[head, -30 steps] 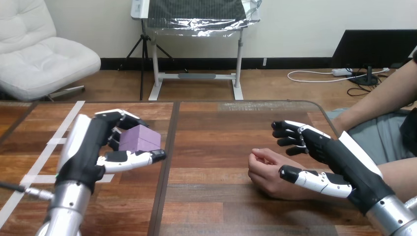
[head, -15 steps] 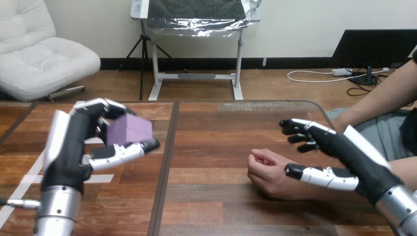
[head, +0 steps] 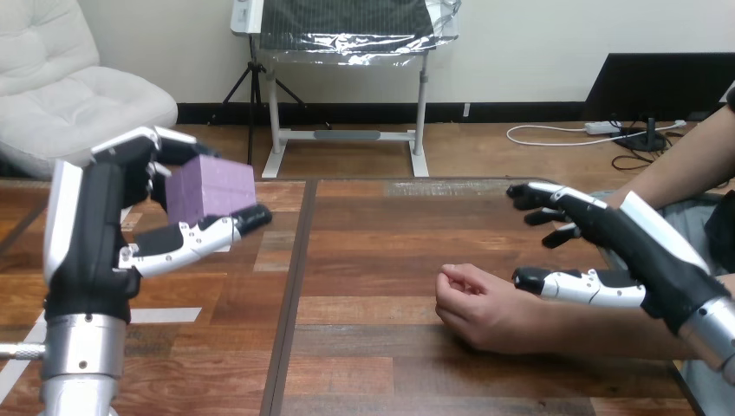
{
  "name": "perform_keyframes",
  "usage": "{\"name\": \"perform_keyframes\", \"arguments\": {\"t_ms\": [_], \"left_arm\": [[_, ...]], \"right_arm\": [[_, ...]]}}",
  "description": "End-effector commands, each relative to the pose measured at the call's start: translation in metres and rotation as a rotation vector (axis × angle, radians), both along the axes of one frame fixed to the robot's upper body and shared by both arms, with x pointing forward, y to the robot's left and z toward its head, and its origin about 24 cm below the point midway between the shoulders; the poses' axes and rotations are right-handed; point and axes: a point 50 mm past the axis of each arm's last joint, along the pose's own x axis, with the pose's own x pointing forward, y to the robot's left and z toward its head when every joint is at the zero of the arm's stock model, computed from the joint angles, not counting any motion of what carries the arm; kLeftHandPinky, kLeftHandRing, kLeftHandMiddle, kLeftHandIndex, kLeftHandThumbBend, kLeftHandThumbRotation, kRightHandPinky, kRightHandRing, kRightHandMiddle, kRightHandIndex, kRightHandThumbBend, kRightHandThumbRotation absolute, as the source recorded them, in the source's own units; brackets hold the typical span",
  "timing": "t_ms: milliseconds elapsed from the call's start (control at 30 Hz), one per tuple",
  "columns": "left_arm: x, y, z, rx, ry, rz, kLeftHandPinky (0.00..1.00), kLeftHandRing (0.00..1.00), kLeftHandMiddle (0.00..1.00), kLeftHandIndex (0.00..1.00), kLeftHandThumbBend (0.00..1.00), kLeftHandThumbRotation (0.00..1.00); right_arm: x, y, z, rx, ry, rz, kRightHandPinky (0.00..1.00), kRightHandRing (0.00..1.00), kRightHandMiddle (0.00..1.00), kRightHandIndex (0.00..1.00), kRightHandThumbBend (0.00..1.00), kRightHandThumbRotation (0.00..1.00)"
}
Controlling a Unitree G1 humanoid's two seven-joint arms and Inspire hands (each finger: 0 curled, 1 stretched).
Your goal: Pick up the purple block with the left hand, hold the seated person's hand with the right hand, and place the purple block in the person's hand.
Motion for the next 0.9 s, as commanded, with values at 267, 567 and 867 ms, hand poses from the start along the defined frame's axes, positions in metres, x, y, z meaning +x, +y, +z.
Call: {"name": "perform_keyframes", "arguments": {"t_ms": [267,567,867], "left_arm": [[-0.006,-0.008,0.013,-0.046,-0.081,-0.035,0.28,0.33,0.37,0.40,0.53,0.00],[-0.008,-0.009,0.011,-0.088,-0.068,-0.042,0.27,0.32,0.37,0.40,0.51,0.00],[-0.010,-0.009,0.010,-0.093,-0.062,-0.039,0.26,0.31,0.37,0.40,0.50,0.00]], "right_arm": [[0.012,-0.010,0.021,-0.073,-0.093,-0.027,0.70,0.82,0.85,0.87,0.87,0.61],[0.013,-0.014,0.020,-0.111,-0.076,-0.036,0.70,0.81,0.85,0.87,0.87,0.62],[0.015,-0.018,0.017,-0.174,-0.033,-0.032,0.71,0.83,0.87,0.88,0.87,0.63]]}}
